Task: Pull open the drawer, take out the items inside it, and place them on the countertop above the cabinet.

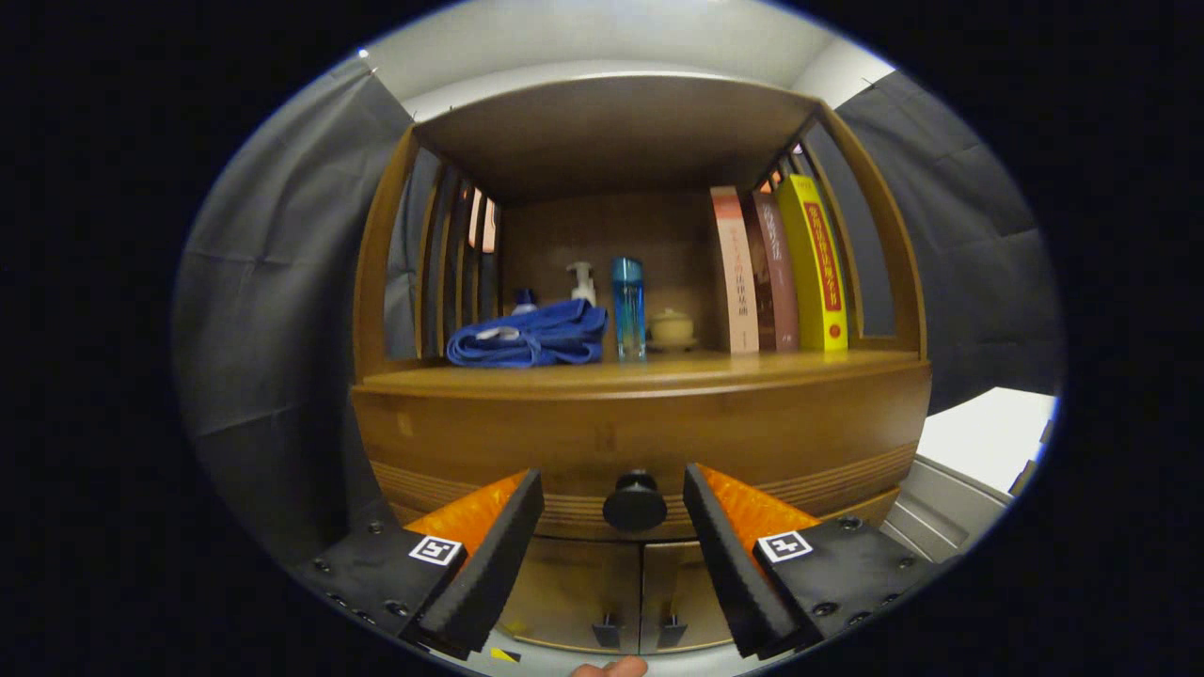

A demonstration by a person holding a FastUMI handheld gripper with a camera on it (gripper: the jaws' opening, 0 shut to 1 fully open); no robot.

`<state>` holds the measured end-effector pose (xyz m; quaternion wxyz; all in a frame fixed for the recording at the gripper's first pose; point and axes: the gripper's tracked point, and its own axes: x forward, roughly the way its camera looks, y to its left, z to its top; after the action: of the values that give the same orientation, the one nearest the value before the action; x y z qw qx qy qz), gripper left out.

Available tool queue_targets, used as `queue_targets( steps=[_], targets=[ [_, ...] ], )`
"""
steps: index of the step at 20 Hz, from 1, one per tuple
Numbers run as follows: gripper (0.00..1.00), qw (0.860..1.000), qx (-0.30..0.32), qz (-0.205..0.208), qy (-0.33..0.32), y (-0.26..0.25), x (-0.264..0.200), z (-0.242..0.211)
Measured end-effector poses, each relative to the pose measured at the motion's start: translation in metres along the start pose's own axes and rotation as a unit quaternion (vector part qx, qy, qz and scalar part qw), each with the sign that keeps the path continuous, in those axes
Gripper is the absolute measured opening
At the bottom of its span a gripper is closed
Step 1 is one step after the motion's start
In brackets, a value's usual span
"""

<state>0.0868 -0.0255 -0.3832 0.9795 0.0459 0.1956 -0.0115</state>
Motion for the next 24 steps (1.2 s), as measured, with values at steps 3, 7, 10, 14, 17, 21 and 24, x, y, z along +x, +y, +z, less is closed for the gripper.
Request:
queue_targets(
  steps=[3, 7, 10, 14, 17, 21, 24],
  targets=[
    [0.98, 1.0, -0.02, 0.003, 0.014, 0.002, 0.016, -0.022],
    [0.98, 1.0, -0.015, -0.005, 0.016, -0.002, 0.017, -0.022],
    [0.85, 1.0, -0.002, -0.009, 0.022, -0.004, 0.021, -0.024],
    [0.7, 0.999, -0.012, -0.027, 0.017, -0.01, 0.03, -0.021],
    [0.54, 1.0, -0.01, -0.022, 0.016, -0.01, 0.031, -0.02],
    [0.45, 0.999, -0.011, -0.028, 0.011, -0.012, 0.041, -0.013],
    [0.4, 0.999, -0.017, -0.028, 0.021, -0.01, 0.032, -0.014]
  ],
)
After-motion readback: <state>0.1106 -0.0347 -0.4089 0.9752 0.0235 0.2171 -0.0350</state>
